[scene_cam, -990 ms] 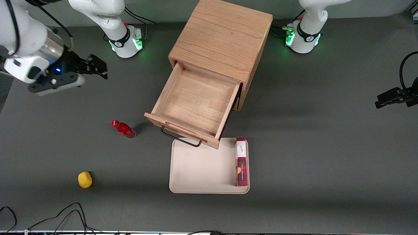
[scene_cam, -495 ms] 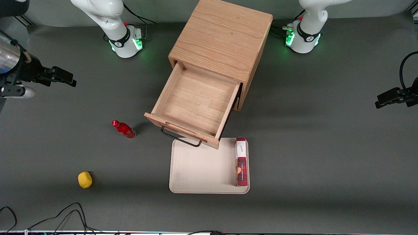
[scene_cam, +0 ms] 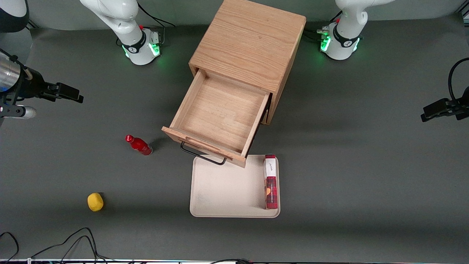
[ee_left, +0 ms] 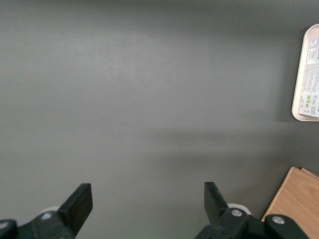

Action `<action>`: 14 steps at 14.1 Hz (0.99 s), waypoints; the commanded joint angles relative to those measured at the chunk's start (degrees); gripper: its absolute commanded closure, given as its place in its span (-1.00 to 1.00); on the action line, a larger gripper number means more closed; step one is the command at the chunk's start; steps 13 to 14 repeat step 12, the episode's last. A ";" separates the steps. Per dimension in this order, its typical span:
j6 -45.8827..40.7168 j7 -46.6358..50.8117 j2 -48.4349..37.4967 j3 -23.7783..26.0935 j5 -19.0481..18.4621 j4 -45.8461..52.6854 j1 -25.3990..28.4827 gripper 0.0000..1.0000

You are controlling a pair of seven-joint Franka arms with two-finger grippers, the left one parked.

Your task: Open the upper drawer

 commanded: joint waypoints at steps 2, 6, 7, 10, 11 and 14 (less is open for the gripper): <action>1.09 0.53 -3.56 -21.92 0.77 -3.18 21.57 -1.00; 2.14 1.41 -3.48 -30.16 -0.89 -2.31 30.00 -1.00; 2.14 1.49 -3.57 -30.16 -0.90 -2.39 30.00 -1.00; 2.49 3.94 -3.22 -29.73 -1.07 -2.48 29.65 -1.00; 3.10 4.57 -3.22 -29.64 -1.68 -2.65 29.65 -1.00; 3.11 4.83 -3.30 -29.55 -2.47 -2.74 29.56 -1.00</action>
